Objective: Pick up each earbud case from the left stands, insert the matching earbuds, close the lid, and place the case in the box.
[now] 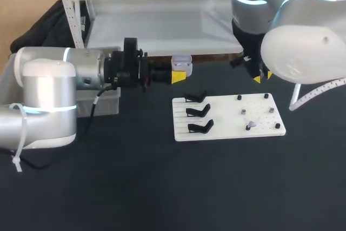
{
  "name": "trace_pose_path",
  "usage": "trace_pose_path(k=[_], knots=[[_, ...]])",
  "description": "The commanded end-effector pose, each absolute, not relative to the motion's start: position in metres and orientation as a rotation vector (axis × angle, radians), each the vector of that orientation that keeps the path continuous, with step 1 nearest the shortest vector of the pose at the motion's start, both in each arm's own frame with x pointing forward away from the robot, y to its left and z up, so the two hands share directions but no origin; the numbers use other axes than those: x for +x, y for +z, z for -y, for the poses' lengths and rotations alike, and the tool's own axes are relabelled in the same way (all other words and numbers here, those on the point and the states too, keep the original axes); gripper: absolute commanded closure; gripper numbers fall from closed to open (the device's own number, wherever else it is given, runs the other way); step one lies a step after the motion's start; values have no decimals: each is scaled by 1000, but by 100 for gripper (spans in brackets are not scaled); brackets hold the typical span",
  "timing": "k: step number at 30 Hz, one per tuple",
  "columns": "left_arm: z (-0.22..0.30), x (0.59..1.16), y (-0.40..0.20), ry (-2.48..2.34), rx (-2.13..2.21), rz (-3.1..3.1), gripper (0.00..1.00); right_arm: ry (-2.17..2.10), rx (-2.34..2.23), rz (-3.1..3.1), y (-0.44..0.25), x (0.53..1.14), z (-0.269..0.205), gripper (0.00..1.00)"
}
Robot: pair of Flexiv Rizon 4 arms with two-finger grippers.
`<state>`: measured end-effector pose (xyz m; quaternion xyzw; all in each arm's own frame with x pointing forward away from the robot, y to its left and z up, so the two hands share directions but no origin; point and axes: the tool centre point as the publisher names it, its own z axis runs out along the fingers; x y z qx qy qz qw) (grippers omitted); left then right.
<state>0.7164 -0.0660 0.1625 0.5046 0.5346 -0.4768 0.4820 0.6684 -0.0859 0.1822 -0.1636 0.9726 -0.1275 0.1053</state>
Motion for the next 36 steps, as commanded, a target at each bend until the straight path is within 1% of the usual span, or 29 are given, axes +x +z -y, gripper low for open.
trace_pose_path(k=[1, 14, 16, 20, 23, 26, 32, 36], knots=[[66, 716, 162, -1161, 1228, -1302, 100, -377, -483, -2853, 185, 660, 86, 100], [66, 716, 162, -1161, 1228, -1302, 100, -377, -483, -2853, 185, 660, 86, 100], [66, 716, 162, -1161, 1228, -1302, 100, -405, -368, -2872, 194, 659, 70, 100], [66, 716, 162, -1161, 1228, -1302, 100, -303, -35, -2901, 213, 655, 47, 100], [66, 716, 162, -1161, 1228, -1302, 100, -310, 220, -2950, 217, 654, 28, 100], [66, 716, 162, -1161, 1228, -1302, 100, -250, 382, -2973, 224, 655, 12, 100], [66, 716, 162, -1161, 1228, -1302, 100, -196, 510, -2941, 245, 656, -18, 100], [66, 716, 162, -1161, 1228, -1302, 100, -148, 498, -2948, 255, 658, -43, 100]])
